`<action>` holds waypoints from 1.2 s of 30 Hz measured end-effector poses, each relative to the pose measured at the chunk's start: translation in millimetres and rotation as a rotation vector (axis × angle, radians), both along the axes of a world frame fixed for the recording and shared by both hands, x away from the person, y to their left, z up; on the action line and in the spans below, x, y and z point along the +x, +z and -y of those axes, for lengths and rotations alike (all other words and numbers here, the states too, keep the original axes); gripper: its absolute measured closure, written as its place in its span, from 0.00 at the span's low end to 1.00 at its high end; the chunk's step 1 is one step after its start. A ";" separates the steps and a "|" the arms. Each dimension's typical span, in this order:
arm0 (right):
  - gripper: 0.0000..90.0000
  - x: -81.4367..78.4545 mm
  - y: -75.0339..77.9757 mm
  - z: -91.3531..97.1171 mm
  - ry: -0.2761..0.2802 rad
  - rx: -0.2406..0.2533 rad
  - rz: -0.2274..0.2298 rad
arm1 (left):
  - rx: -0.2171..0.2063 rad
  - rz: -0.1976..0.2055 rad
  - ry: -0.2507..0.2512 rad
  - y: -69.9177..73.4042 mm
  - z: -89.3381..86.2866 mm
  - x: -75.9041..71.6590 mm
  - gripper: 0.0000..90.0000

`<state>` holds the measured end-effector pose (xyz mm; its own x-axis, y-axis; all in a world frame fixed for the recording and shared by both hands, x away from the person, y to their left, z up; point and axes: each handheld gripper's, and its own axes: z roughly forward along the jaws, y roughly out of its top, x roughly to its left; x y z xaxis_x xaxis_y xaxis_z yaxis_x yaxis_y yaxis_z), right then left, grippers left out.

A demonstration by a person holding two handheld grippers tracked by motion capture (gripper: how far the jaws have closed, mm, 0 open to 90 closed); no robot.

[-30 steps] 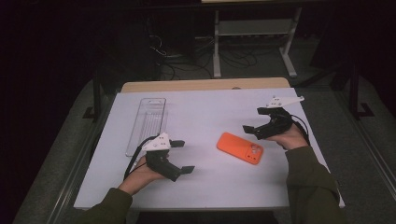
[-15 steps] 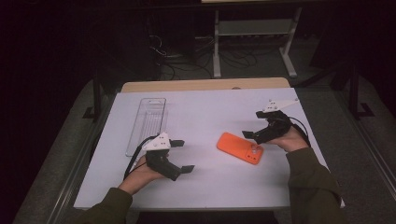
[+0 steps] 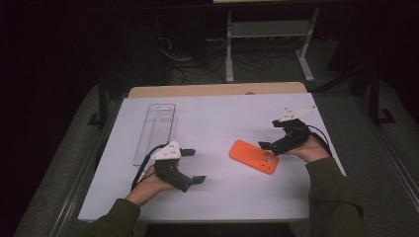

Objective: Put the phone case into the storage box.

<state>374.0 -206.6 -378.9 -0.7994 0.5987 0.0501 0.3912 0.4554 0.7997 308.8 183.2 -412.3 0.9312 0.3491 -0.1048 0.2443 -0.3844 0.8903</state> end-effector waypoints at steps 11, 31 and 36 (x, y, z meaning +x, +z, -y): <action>0.00 -1.4 -4.5 1.3 0.000 -0.065 -0.022 | 0.003 0.000 -0.005 0.1 -0.5 0.1 0.00; 0.00 -2.5 -11.6 -0.9 0.007 -0.146 -0.044 | 0.003 0.000 -0.004 -0.1 0.0 -0.2 0.00; 0.00 -2.3 -14.1 -1.7 0.014 -0.166 -0.052 | 0.004 0.000 -0.007 0.0 -0.1 -0.2 0.00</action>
